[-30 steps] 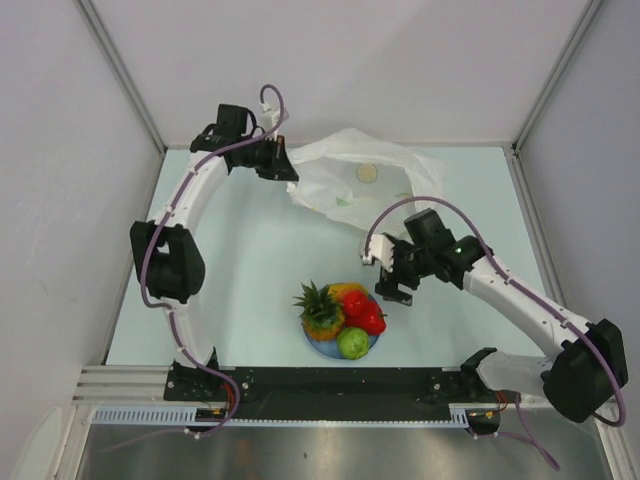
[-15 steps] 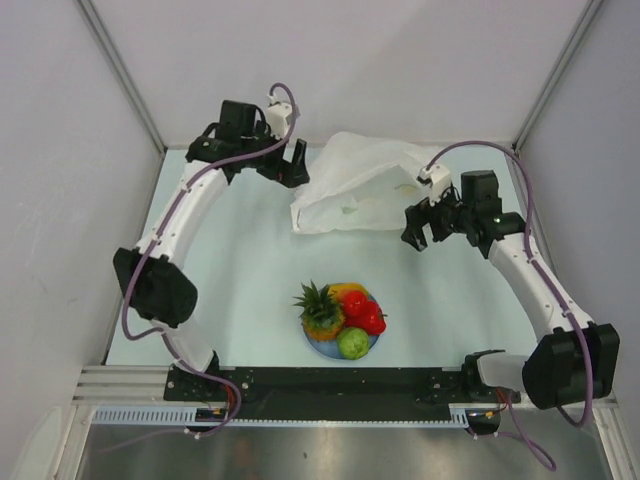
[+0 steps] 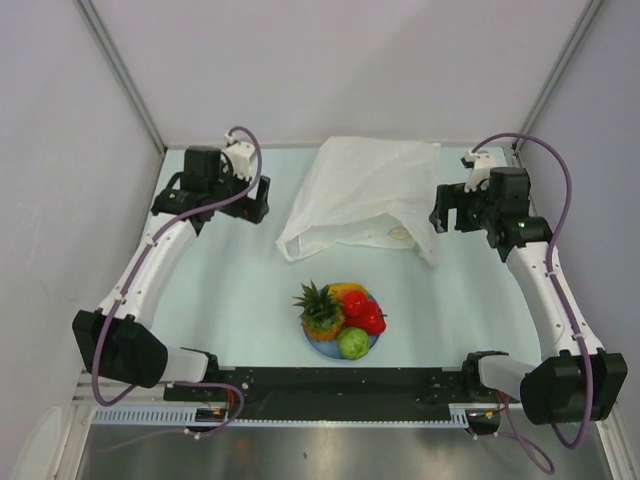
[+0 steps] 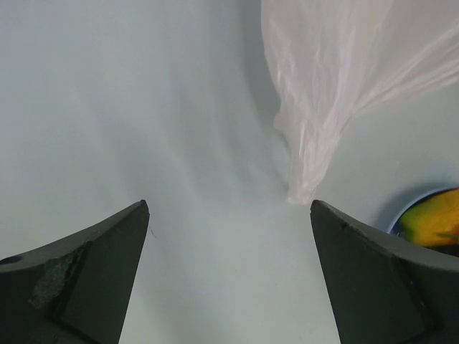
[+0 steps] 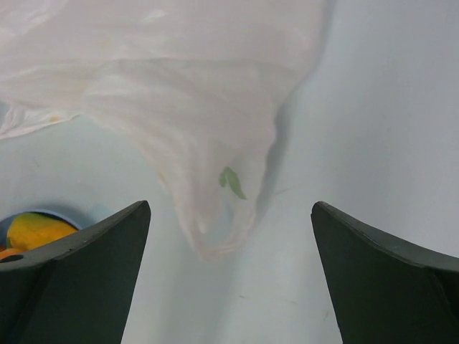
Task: Take the fake fruits out of the plastic bag
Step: Reset both arms
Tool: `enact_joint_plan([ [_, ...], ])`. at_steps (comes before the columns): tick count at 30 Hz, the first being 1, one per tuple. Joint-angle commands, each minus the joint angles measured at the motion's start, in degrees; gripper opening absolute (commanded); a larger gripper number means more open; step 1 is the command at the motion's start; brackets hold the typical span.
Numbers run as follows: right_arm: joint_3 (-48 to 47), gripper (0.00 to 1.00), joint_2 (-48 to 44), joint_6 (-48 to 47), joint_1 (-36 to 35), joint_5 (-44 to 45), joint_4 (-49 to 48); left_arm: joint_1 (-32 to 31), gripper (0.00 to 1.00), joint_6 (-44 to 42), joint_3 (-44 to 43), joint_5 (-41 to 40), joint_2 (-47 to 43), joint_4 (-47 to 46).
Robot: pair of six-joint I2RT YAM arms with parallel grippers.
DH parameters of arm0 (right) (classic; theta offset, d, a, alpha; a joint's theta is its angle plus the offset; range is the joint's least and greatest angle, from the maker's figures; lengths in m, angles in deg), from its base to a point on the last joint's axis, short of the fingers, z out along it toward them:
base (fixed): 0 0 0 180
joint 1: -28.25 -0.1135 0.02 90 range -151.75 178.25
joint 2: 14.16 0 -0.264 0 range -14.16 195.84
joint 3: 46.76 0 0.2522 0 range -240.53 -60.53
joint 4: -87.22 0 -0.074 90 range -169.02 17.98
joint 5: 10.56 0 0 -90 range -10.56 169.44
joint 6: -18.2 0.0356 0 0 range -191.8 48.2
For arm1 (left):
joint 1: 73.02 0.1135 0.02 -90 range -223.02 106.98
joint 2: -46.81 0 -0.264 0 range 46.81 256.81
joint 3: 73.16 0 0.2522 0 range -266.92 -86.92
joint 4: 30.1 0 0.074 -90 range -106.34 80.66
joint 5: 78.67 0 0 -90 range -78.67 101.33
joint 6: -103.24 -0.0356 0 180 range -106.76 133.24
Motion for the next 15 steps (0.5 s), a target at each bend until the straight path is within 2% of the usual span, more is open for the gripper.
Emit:
enact_joint_plan([
  [1, -0.41, 1.0, -2.78, 3.37, 2.14, 5.37, 2.59, -0.1, 1.0, 1.31, 7.36, -4.78, -2.91, -2.29],
  [4, -1.11, 1.0, -2.78, 3.28, 2.4, 8.54, 5.75, -0.1, 1.0, 0.43, 11.67, -5.84, -7.73, -3.7],
  [10, -0.94, 1.0, -1.72, 3.46, 4.5, 7.59, 7.52, -0.1, 1.0, -0.1, 17.03, -5.75, -15.65, -6.95],
  [12, -0.94, 0.94, -1.37, 2.58, 4.6, 5.92, 7.87, -0.01, 1.0, -0.02, 17.92, -5.31, -17.94, -7.57],
  [15, -0.94, 1.0, -2.6, 1.61, 4.6, 4.86, 8.66, -0.1, 1.0, -0.1, 17.74, -2.86, -20.23, -7.48],
])
